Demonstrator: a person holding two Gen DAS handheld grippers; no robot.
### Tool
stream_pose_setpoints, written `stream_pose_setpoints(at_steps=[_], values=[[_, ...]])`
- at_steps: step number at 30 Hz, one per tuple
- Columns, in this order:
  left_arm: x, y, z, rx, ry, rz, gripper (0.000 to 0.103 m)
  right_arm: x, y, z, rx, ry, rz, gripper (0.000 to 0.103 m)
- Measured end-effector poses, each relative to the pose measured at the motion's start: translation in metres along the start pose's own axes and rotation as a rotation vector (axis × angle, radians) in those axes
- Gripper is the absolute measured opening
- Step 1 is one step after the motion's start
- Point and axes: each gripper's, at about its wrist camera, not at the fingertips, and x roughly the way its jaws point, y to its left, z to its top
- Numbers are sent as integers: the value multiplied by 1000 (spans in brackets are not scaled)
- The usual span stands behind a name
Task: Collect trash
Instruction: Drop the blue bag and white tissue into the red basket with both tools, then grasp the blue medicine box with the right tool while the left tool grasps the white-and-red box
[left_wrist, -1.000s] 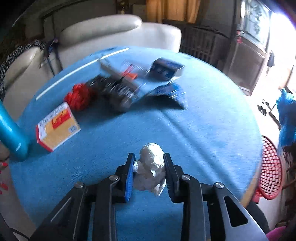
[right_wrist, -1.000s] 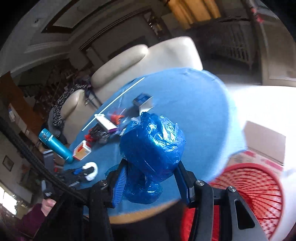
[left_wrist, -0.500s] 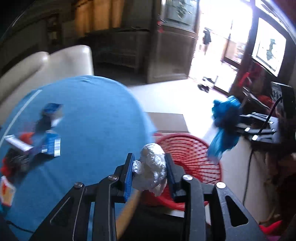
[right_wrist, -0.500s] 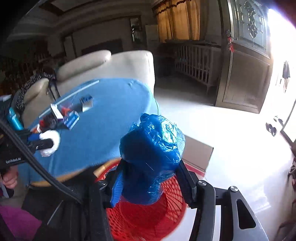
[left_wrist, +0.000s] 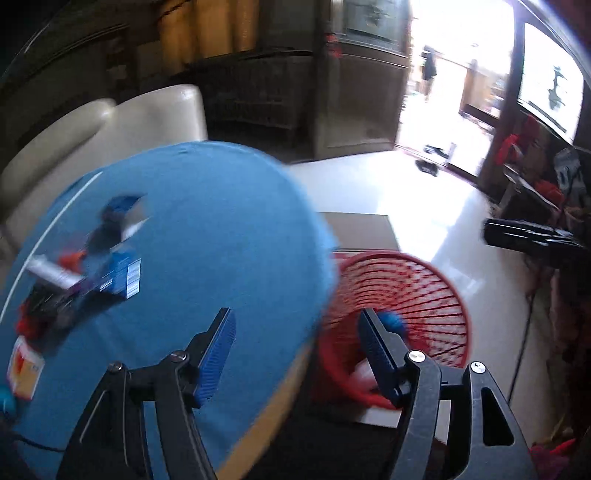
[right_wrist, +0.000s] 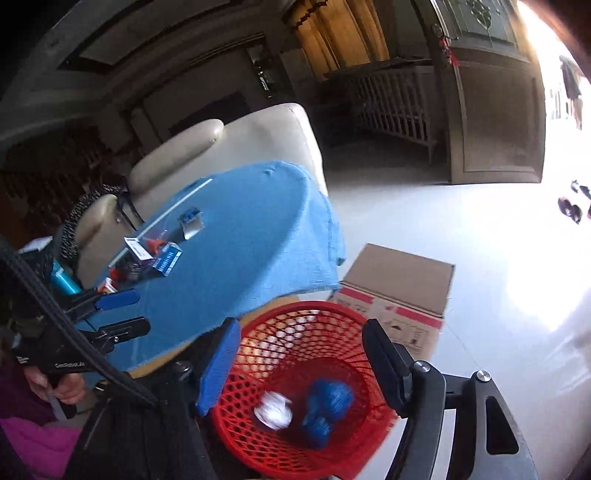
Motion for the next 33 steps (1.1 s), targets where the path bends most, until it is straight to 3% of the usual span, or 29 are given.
stream_pose_setpoints(at_steps=[8,12,15,19,24,33], values=[[-57,135,-47,-209,-45,284,72,53,54,15,14,76,166,72],[-86,205,-73,-313,-58,439,78,91,103,30,-18,133,240,72],[-101,252,-92,-380,-46,507,79,120,142,37,-42,178,295,72],[-105,287,-106,-412,-36,532,83,160,193,46,-82,245,337,72],[-84,313,-101,-376,-15,496,83,208,230,69,-95,294,331,72],[-46,349,-75,-290,32,345,83,303,271,154,-227,277,166,72]])
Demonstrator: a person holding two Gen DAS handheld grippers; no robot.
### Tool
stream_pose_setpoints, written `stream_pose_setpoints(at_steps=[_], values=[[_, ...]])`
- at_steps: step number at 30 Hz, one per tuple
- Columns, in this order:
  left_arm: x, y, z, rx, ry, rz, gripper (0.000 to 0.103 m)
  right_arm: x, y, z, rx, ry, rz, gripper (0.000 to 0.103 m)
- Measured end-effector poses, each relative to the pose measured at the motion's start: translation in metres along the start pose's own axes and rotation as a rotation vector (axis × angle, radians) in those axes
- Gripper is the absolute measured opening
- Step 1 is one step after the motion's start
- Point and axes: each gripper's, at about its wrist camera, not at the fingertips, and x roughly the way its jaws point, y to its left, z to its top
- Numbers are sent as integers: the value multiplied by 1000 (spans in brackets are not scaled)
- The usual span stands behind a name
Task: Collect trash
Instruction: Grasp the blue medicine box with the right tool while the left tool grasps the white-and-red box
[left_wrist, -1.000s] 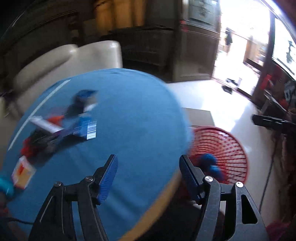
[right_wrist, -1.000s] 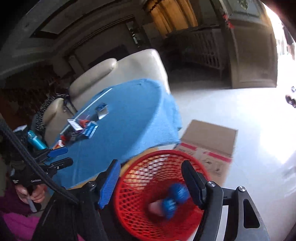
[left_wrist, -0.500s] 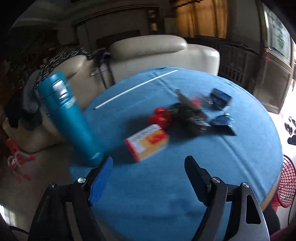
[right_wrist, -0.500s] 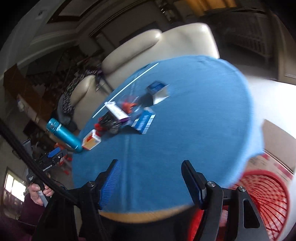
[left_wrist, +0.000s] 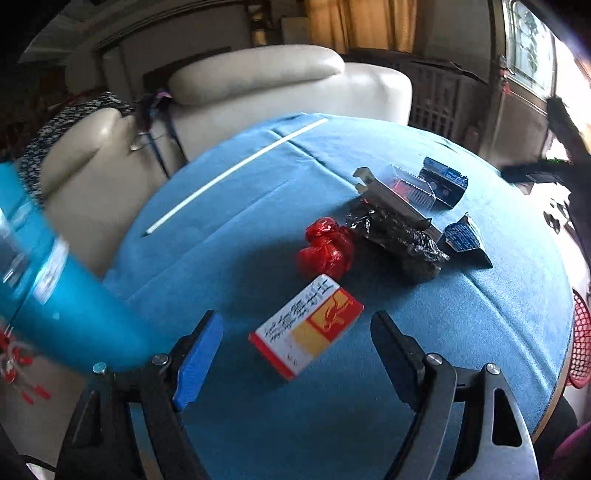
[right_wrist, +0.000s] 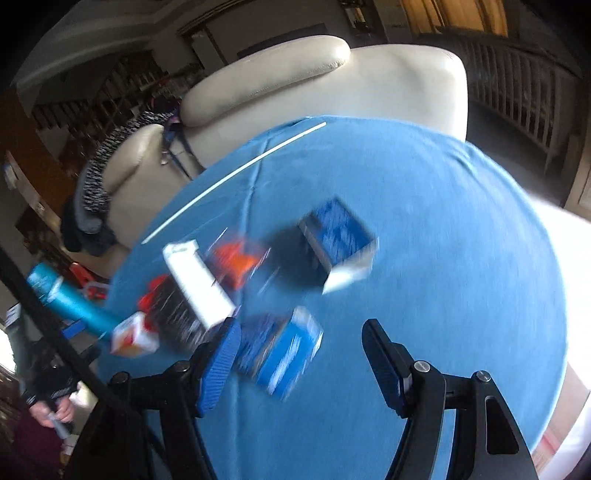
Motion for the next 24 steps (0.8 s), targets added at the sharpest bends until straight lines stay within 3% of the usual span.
stream_pose_setpoints(at_steps=[4,9,13,18,20,21,22,23,24], values=[[15,7,10,-1,34,-59,83,39,-2,49,-19,17,-46,74],[37,12,14,0,76,-86,83,81,-10,82,19,56,-57,74],[50,9,15,16,89,-120,83,105,-3,83,-19,107,-60,74],[66,-1,5,38,132,-163,83,116,9,71,-110,125,-136,74],[66,-4,1,34,129,-151,83,114,12,67,-138,109,-143,65],[65,-5,0,31,123,-141,83,114,15,64,-154,106,-154,43],[64,-5,-2,23,118,-138,83,116,17,62,-171,116,-171,31],[63,-5,-3,15,110,-138,82,117,16,61,-171,123,-176,31],[63,-6,-5,7,109,-136,74,116,16,59,-167,121,-172,28]])
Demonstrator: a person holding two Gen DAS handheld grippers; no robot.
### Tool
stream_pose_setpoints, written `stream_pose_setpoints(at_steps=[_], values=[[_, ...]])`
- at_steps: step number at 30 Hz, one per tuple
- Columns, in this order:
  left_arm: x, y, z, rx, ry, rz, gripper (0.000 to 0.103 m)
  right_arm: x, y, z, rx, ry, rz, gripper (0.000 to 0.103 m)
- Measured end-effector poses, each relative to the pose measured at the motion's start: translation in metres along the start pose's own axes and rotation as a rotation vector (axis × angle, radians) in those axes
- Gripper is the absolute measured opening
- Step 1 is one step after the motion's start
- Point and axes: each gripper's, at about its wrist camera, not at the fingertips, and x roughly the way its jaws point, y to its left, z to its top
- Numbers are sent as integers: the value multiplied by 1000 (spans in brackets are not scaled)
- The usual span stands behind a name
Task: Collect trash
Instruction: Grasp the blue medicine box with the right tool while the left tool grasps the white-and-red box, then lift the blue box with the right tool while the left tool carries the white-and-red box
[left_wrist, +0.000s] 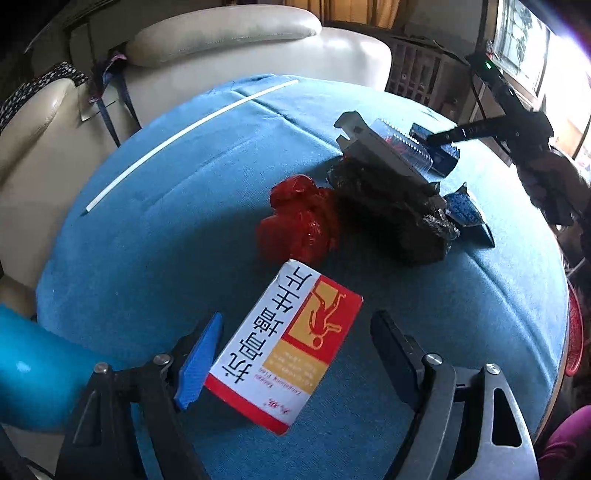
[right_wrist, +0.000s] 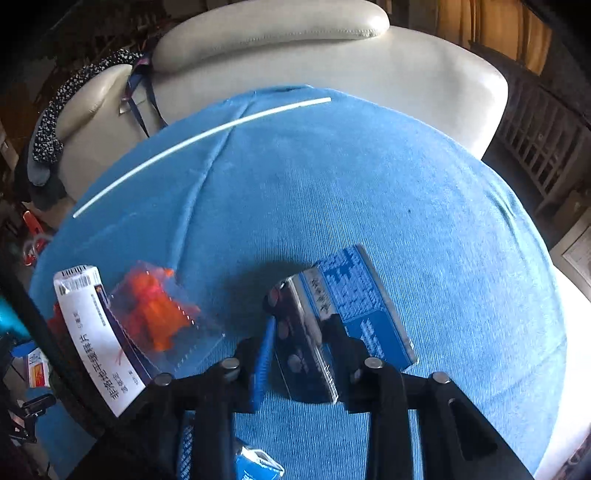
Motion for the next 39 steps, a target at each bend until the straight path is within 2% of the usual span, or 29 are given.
stream_pose_setpoints(at_steps=[1,2,4,9,12,14,15,17,18,19,21,23,26,28,29,30,31,32,34,36,39], values=[[0,0,-1,-3,4,5,59,-2,0,-2,3,-5,5,25],[2,-1,-3,-8,12,6,54,-3,-1,-5,8,-6,9,18],[0,-3,-5,-15,-4,13,54,-11,-5,-11,39,-21,33,10],[-9,-14,-15,-19,-26,5,53,-24,-9,-28,45,-19,53,10],[-21,-22,-22,-9,-52,7,53,-40,-23,-28,114,-54,167,11],[-35,-27,-30,-16,-70,-8,53,-50,-33,-26,155,-79,211,13],[-40,-28,-34,-21,-77,-12,53,-53,-35,-23,166,-81,222,18],[-55,-31,-44,-34,-94,-19,53,-51,-38,-16,163,-64,212,38],[-60,-33,-46,-37,-102,-20,53,-47,-37,-12,156,-54,204,69],[-70,-36,-53,-43,-117,-19,53,-44,-37,-8,150,-50,199,82],[-83,-37,-59,-54,-135,-22,53,-39,-34,0,144,-79,186,82],[-95,-37,-65,-71,-146,-22,53,-30,-29,10,121,-70,150,82],[-109,-37,-69,-100,-165,-15,53,-4,-17,17,21,-18,57,78],[-117,-37,-70,-119,-185,-17,53,10,-11,16,-25,13,36,60],[-121,-37,-69,-129,-196,-13,53,14,-9,16,-34,21,27,55],[-123,-38,-68,-134,-200,-9,53,19,-6,15,-47,26,13,44],[-124,-39,-66,-141,-205,-5,53,21,-4,14,-56,27,1,38],[-126,-40,-63,-149,-216,-7,53,23,-3,13,-64,29,-9,37],[-129,-43,-58,-157,-233,-19,53,23,-1,10,-66,37,-5,18],[-131,-48,-52,-157,-247,-32,53,19,-1,4,-66,38,-1,15],[-136,-59,-48,-142,-269,-45,53,2,-7,-5,-37,13,63,15]])
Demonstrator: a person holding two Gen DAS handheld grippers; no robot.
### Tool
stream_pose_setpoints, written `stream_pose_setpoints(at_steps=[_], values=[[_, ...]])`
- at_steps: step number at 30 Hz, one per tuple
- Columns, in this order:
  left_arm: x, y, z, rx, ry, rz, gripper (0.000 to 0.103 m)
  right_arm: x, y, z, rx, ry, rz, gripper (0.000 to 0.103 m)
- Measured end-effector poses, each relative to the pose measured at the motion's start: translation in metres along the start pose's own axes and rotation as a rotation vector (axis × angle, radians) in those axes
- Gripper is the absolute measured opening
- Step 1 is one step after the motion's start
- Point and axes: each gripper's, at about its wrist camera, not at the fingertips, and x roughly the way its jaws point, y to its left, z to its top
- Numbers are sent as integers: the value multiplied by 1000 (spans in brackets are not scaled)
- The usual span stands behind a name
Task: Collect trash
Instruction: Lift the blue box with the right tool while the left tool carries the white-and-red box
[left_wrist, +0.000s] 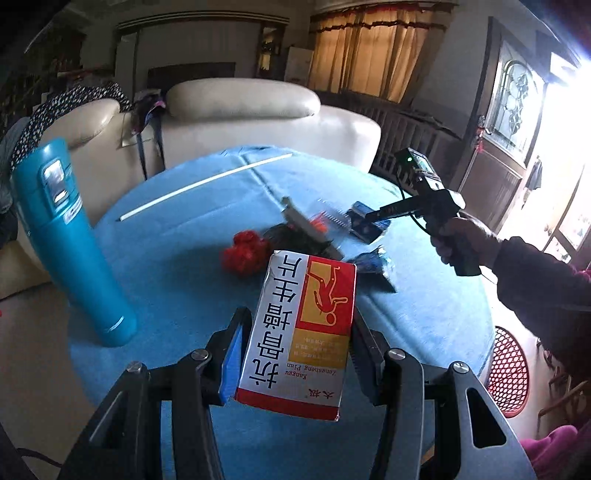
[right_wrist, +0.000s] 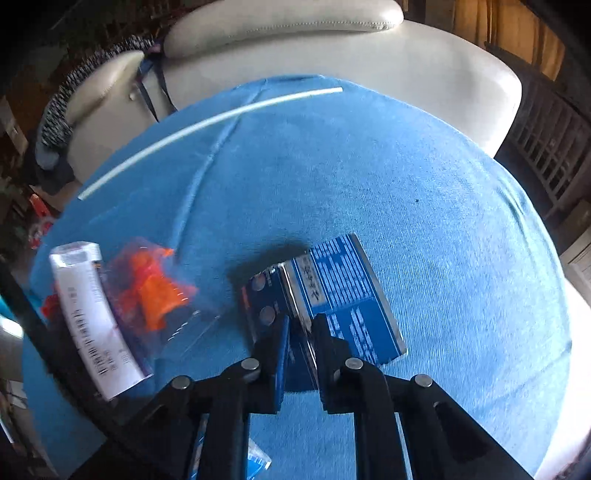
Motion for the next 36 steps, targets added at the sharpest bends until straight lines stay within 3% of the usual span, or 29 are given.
stream_pose_setpoints(at_steps=[4,8,9,10,11,14,18,23,25,27,36], values=[[-7,-10,-2,23,-16,-14,53,-33,-19,-5,110,-78,144,17],[-11,-9,-3,13,-21,-24,54,-39,-26,1,138,-63,154,29],[-11,-8,-4,8,-22,-23,53,-37,-27,2,132,-53,150,45],[-12,-5,-3,-1,-21,-21,54,-35,-27,4,130,-52,149,75],[-12,-3,-2,-9,-20,-20,54,-36,-30,4,134,-63,154,81],[-10,1,-1,-26,-11,-16,54,-31,-32,8,135,-89,161,81],[-8,4,0,-40,-3,-10,54,-9,-26,14,51,-48,99,80],[0,3,2,-56,11,-20,54,11,-10,10,-31,-14,83,80],[3,0,3,-53,16,-25,54,19,-6,6,-44,-3,76,64],[6,-3,5,-50,16,-30,54,28,0,4,-59,20,52,62],[4,-7,10,-55,-6,-46,54,-6,-3,-13,-4,-74,50,57]])
